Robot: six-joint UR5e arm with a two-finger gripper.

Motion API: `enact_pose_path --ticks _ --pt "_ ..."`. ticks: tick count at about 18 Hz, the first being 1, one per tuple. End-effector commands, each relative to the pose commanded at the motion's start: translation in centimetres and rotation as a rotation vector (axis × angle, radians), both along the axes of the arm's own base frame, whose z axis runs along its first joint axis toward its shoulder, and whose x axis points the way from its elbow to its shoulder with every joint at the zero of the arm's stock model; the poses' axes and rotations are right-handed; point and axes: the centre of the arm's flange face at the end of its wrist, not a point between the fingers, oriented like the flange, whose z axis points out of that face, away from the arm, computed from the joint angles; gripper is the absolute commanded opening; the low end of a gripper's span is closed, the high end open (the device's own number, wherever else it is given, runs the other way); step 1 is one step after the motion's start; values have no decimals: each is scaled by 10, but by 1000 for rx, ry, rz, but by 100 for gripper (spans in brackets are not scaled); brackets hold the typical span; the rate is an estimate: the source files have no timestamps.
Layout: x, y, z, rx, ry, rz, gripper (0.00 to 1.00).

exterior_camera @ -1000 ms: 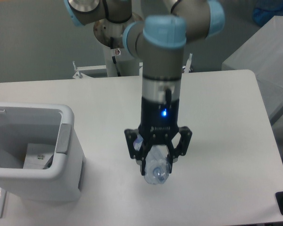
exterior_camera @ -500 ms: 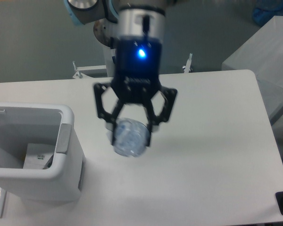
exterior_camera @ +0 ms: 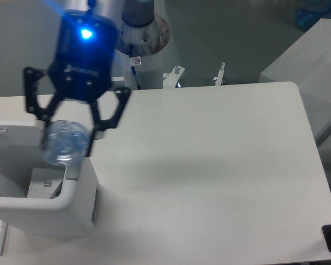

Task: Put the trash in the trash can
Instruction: 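Lower the bottle into the bin and open the gripper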

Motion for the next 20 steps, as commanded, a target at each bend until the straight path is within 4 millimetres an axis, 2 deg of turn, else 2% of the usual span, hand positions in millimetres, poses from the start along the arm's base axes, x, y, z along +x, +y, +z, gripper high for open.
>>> enact_pose_path --ticks 2,7,10,11,13,15,18,19,20 --pt "16 6 -6 -9 -3 -29 61" --pt "27 17 -33 -51 -26 -56 63" --pt "26 23 -47 -73 -37 -57 70" --pt "25 22 -50 -80 -36 -53 77" --pt "26 19 -50 -81 -21 -60 98" --pt "26 17 -51 -85 3 -78 100" --pt "21 16 -64 -111 88 -139 100" --pt "17 14 -63 -112 117 -151 100" --pt "4 11 -62 -113 132 -140 100"
